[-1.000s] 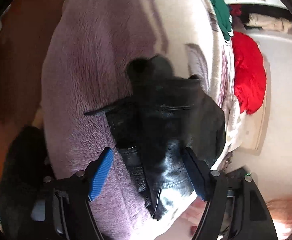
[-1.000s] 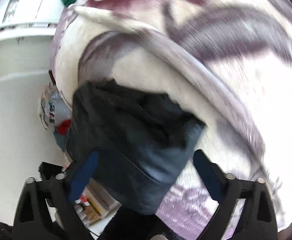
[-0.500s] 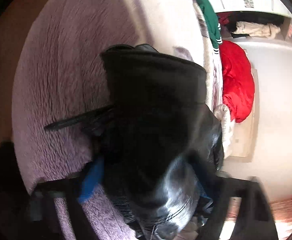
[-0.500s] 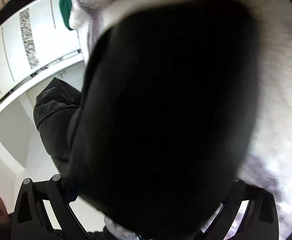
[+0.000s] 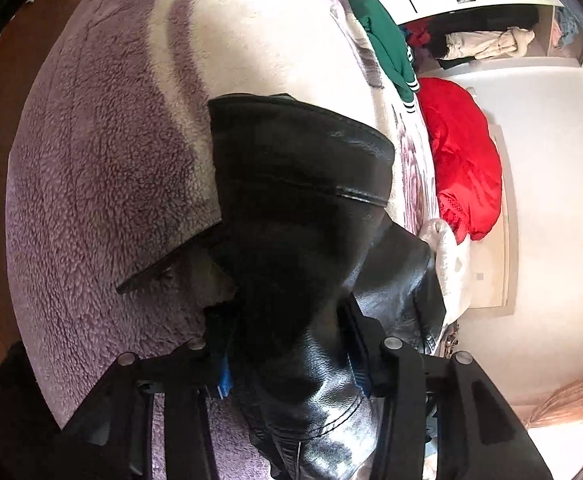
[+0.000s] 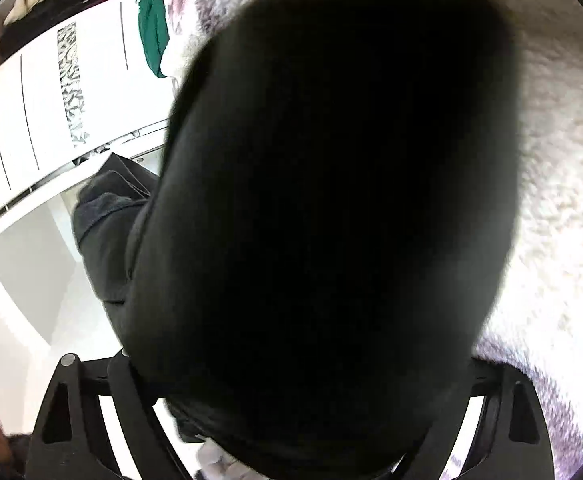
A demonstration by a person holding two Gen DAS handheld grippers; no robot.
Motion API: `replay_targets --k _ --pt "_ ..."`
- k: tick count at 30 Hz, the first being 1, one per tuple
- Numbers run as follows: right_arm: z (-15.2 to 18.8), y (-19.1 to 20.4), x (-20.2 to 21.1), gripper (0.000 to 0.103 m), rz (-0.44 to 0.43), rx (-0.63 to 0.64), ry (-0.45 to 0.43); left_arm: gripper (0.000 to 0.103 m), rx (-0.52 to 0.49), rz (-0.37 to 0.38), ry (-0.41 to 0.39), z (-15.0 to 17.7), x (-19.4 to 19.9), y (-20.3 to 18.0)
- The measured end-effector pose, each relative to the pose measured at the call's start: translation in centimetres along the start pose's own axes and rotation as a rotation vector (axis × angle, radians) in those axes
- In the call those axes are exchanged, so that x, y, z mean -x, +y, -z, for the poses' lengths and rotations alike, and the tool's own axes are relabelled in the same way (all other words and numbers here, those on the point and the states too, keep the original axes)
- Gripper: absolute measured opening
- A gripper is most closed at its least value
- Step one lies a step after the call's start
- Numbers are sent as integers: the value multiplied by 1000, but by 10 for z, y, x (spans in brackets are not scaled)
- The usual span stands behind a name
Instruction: Fold large clothes
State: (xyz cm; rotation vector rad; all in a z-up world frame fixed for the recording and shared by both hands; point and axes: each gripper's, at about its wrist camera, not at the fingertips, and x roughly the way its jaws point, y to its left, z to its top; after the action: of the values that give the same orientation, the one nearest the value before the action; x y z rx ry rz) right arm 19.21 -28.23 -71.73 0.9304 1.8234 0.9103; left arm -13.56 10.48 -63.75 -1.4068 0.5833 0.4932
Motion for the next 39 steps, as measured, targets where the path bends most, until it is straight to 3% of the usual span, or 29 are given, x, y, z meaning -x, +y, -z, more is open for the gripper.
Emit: replay_targets --k 2,8,15,23,28,31,35,38,39 --pt "5 2 7 74 12 -2 -32 40 -28 -13 1 -7 -2 -13" --pt "19 30 29 57 14 25 -61 38 -77 -20 2 -31 -1 -56" --pt "14 99 59 55 -44 84 -109 37 -154 58 -1 -70 -18 -141" --pt "-29 196 151 55 -69 173 -262 37 -240 225 36 -116 -83 -264" --pt "-74 243 217 55 -43 209 -404 37 -275 321 92 -119 -151 -330" --pt "-127 269 263 55 -17 226 -473 37 -279 365 123 -114 -213 -375" --pt "-203 279 323 55 37 228 -536 37 -238 399 146 -101 -287 -402" --pt "-270 278 362 55 52 216 -536 37 -234 402 149 -92 -337 -412" --pt "-272 267 357 55 57 213 -530 37 -231 395 157 -88 -353 -412"
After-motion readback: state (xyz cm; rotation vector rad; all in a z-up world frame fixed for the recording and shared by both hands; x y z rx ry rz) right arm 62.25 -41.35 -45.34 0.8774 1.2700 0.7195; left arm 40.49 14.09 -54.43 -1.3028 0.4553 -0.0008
